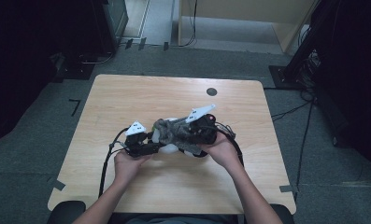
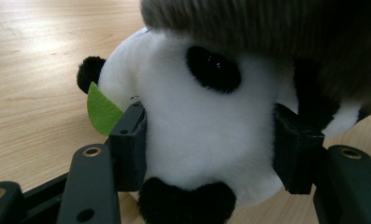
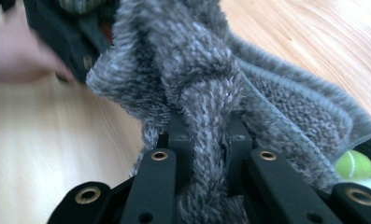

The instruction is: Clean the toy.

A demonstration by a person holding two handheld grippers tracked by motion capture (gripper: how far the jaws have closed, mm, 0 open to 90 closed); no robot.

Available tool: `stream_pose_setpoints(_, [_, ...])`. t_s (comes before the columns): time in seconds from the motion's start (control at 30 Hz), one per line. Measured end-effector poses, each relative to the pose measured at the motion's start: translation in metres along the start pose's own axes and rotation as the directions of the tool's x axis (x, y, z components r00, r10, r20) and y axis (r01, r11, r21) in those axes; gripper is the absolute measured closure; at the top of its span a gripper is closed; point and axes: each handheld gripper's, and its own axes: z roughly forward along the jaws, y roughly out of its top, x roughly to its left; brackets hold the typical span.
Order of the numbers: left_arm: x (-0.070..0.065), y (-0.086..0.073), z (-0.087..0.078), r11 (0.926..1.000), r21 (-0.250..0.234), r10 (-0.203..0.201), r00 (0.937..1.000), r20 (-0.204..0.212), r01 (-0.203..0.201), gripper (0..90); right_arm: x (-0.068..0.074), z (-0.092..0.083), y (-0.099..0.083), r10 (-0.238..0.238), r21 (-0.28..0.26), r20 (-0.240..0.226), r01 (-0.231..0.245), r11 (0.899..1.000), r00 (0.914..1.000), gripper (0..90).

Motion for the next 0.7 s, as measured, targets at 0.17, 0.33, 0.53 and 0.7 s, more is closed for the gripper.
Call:
stream_pose_setpoints(0.17, [0.0, 0.0, 0.0, 1.0, 0.001, 0.0, 1.0, 0.002, 0.0, 39.0, -0.007, -0.006, -0.012, 0.029, 0.005, -0.044, -0.029, 1.0, 0.9986, 80.5])
stream_pose_setpoints(0.33, [-0.002, -0.001, 0.0, 0.9999, 0.001, 0.013, 0.9999, -0.001, -0.013, 39.6, -0.017, -0.015, -0.029, 0.083, -0.009, -0.072, -0.084, 0.996, 0.9939, 80.9])
stream_pose_setpoints(0.53, [-0.003, -0.002, 0.0, 0.9998, 0.001, 0.02, 0.9998, 0.002, -0.02, 39.9, -0.024, -0.027, -0.044, 0.141, -0.032, -0.05, -0.143, 0.989, 0.9887, 80.7])
stream_pose_setpoints(0.7, [-0.002, -0.003, 0.0, 0.9993, 0.0, 0.036, 0.9993, 0.007, -0.036, 39.6, -0.029, -0.034, -0.053, 0.201, -0.055, -0.036, -0.202, 0.978, 0.979, 80.5])
